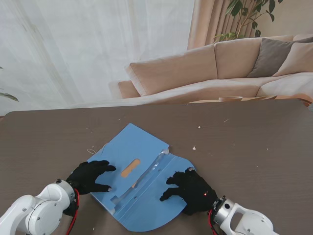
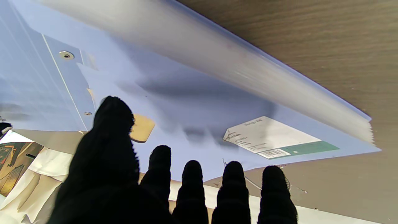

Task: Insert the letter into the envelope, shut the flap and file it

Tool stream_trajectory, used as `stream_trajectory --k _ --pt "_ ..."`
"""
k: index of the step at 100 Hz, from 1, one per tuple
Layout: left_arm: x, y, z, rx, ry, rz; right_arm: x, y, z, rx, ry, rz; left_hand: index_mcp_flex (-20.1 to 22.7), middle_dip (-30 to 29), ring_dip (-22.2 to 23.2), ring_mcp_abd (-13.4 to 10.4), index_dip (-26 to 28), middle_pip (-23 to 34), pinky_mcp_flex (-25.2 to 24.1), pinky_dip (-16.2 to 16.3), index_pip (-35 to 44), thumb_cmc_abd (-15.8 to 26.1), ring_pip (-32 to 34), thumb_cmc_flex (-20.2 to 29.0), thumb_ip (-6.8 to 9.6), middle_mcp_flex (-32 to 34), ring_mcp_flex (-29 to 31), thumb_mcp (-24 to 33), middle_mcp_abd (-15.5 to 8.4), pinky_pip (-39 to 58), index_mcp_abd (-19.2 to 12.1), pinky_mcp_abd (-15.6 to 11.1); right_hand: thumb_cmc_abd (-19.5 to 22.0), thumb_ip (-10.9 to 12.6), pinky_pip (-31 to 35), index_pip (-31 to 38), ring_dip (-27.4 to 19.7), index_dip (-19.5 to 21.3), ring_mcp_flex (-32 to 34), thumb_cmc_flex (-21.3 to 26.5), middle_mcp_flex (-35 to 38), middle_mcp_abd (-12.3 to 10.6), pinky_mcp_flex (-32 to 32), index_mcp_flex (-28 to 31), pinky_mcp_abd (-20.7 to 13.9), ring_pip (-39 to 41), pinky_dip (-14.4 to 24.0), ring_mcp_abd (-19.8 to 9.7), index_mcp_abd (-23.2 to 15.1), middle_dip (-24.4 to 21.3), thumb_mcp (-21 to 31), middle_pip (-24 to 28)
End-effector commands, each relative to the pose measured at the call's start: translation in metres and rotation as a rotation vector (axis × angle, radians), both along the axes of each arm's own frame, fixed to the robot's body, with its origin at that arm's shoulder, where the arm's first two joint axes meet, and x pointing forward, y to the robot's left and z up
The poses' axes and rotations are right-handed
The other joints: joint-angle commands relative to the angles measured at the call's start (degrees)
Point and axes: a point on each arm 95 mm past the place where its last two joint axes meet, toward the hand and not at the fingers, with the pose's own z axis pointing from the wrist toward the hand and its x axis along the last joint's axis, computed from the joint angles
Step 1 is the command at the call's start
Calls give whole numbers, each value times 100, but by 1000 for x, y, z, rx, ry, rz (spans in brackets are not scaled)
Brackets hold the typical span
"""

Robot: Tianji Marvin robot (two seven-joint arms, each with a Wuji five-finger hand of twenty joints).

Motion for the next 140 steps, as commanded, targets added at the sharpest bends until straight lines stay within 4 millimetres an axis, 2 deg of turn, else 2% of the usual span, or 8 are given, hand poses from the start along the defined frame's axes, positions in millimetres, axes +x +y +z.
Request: stream_trajectory --k 1,27,59,82,102,111,124,140 --pt "-3 -1 -3 -2 21 -4 2 3 0 23 7 -17 -71 44 -56 -105 -29 -48 -28 139 37 255 -108 131 160 -154 -139 -112 -115 -135 -133 -159 284 -179 138 885 99 -312 219 323 301 -134 43 568 47 131 34 -12 -430 79 -4 80" --pt "-3 3 -6 9 18 -2 21 8 24 159 -36 -59 184 76 -49 -117 8 60 -73 85 151 299 -95 180 162 -97 -89 -91 -94 -219 -181 -209 563 -138 386 1043 193 1080 435 503 560 -43 174 1041 83 320 72 18 -418 211 -28 151" --pt "-6 8 -8 1 63 -10 79 26 67 235 -100 -45 1312 160 8 -77 347 394 -23 -29 693 486 -30 598 194 399 63 158 107 -271 142 -244 689 -163 475 944 212 1301 446 571 507 -29 231 959 86 375 104 21 -397 228 -174 181" --pt "-8 7 -9 -14 96 -25 124 44 76 227 -90 -17 1400 234 153 110 708 516 226 3 623 417 120 665 152 842 428 278 219 -142 118 -169 668 -182 525 835 223 1181 464 601 491 -36 261 807 77 410 126 15 -352 237 -254 207" --pt "-10 5 -12 -30 113 -27 152 54 68 190 -57 -5 1346 264 224 182 737 555 299 41 584 429 176 637 150 927 520 299 246 -93 92 -125 302 -159 526 229 218 55 394 142 279 -28 251 -260 65 386 134 17 97 222 4 206" --pt "-11 5 -13 -34 117 -29 161 57 63 164 -41 -1 1310 272 241 172 721 559 297 51 555 448 178 618 153 931 516 305 242 -89 80 -118 319 205 494 -919 220 483 267 -380 38 -21 207 -651 45 344 135 22 567 196 157 188" --pt "-12 5 -13 -39 118 -32 172 61 55 138 -7 2 1280 281 255 181 690 565 304 63 529 460 178 597 157 937 522 313 240 -84 65 -119 -29 176 360 -1689 150 230 -235 -899 -718 59 12 -1841 10 158 107 53 1168 113 23 45" --pt "-12 5 -13 -41 119 -34 181 70 51 133 5 -17 1260 288 264 189 615 568 298 69 500 468 177 576 166 947 527 321 236 -90 77 -113 82 191 63 -2142 -28 119 -879 -1314 -1739 180 -295 -2858 -48 -115 31 79 1484 2 -352 85"
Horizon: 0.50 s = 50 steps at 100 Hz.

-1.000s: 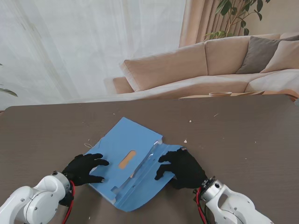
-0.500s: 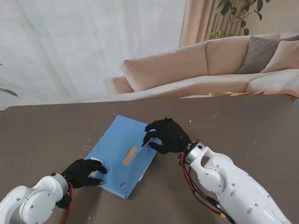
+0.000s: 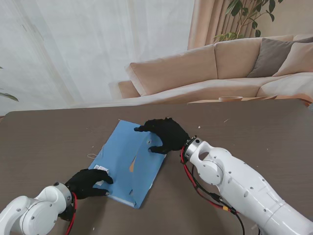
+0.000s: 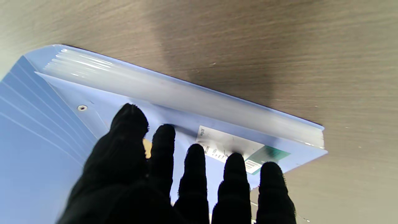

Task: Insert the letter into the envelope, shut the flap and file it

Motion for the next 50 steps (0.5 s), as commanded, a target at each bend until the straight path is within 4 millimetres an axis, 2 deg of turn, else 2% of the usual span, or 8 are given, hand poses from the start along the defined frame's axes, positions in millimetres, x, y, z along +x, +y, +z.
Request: stream_trajectory --k 1,22,34,50 --pt "-6 -3 -4 -3 29 -13 3 6 -1 -1 4 -13 77 114 133 58 46 49 5 74 19 175 74 145 110 71 84 95 16 37 -6 22 53 186 -167 -259 -151 -68 -359 -224 -456 87 -163 -464 110 -117 -37 74 163 -94 -153 -30" --pt "-6 -4 -5 -6 34 -13 13 18 -2 35 1 -71 54 119 137 76 -5 52 9 80 31 162 72 136 111 71 81 102 12 35 -20 20 87 205 -308 -518 -225 50 -603 -311 -609 148 -309 -577 89 -192 -70 57 282 -225 -384 -139" --pt "-6 -3 -4 -12 34 -11 16 23 -7 25 0 -107 34 121 138 75 -24 52 9 82 36 158 71 126 109 70 81 102 9 33 -14 22 -59 216 -232 -496 -163 228 -612 -279 -581 165 -270 -448 44 -69 -12 38 267 -188 -378 -33" --pt "-4 -2 -2 -24 28 -5 16 28 -15 -10 -25 -156 33 122 139 92 -47 52 12 85 47 148 69 120 107 75 85 104 16 32 -11 24 -298 178 465 36 357 1481 -506 -166 -629 68 39 -435 -163 785 465 12 291 519 -417 930"
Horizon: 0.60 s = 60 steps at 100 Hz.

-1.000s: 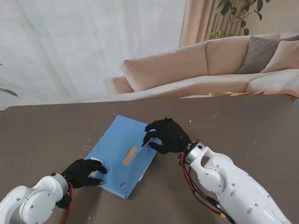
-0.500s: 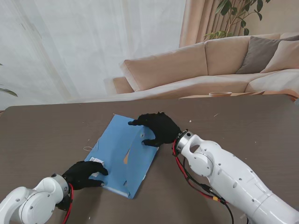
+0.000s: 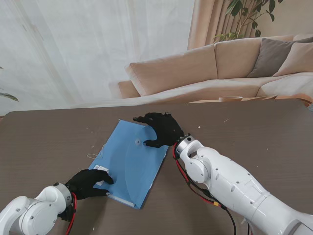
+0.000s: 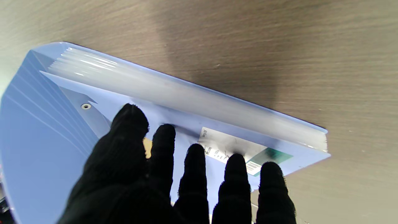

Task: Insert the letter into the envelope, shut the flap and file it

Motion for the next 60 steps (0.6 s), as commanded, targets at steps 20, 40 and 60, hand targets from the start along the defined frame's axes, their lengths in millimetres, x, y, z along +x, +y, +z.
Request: stream_trajectory --k 20,40,60 --pt "-4 -1 0 -15 17 -8 -2 10 -12 4 -48 -89 19 66 131 48 -49 48 12 86 44 136 66 113 105 75 96 61 14 28 -6 23 -201 97 1674 1438 1233 2792 92 -19 -58 -398 604 -406 -563 2146 1066 -64 444 1678 -451 1805" --pt "-3 -1 0 -16 16 -7 0 11 -16 84 -85 -115 34 64 123 63 -58 42 10 87 57 127 53 94 101 72 92 48 15 25 -6 26 -937 -89 2823 4132 2011 3105 1153 568 1822 -352 1236 2407 -397 3585 1507 122 -288 2948 197 2590" --pt "-3 0 1 -18 13 -4 -6 13 -16 86 -54 -62 58 61 120 68 -62 34 8 89 69 131 48 67 98 74 97 24 21 24 -18 45 -1214 -773 3198 3899 2006 475 2528 717 3860 -208 2020 4434 -82 3787 1520 310 -948 2500 768 1949"
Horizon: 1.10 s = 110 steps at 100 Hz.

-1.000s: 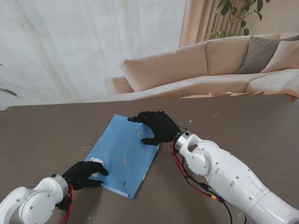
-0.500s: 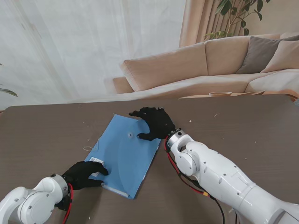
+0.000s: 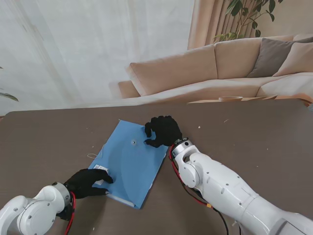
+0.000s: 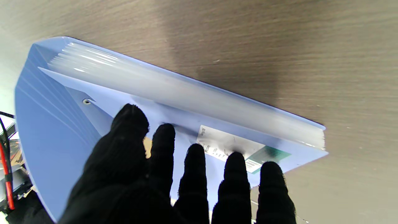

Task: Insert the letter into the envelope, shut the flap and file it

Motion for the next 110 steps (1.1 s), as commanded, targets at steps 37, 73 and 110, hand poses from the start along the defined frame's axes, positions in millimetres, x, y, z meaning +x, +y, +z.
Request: stream_trajectory --k 37,73,110 --pt "-4 -2 1 -22 11 -9 -25 15 -9 -66 152 109 15 59 118 16 -72 24 -19 98 44 139 39 65 99 76 38 -18 28 26 -24 49 578 296 108 -1088 -377 -3228 494 276 562 259 306 -326 227 -575 -78 280 614 -1265 248 -1318" --pt "-4 3 24 -94 -107 -8 -28 25 -30 -132 240 138 -126 103 193 -1 -184 75 30 205 -72 123 113 184 105 98 68 -19 46 117 -258 131 946 451 -534 -1847 -824 -2970 208 146 231 380 -109 -566 332 -1638 -310 285 739 -1915 74 -2013" --pt "2 -21 9 52 -139 -106 -26 36 -31 -128 275 156 -98 330 546 -673 -468 103 -454 690 -32 227 -1 575 106 -913 -929 96 -556 160 -1237 -458 1124 607 -829 -2376 -872 -2538 -80 74 -185 372 -373 -748 321 -1879 -335 249 725 -1967 -15 -2000"
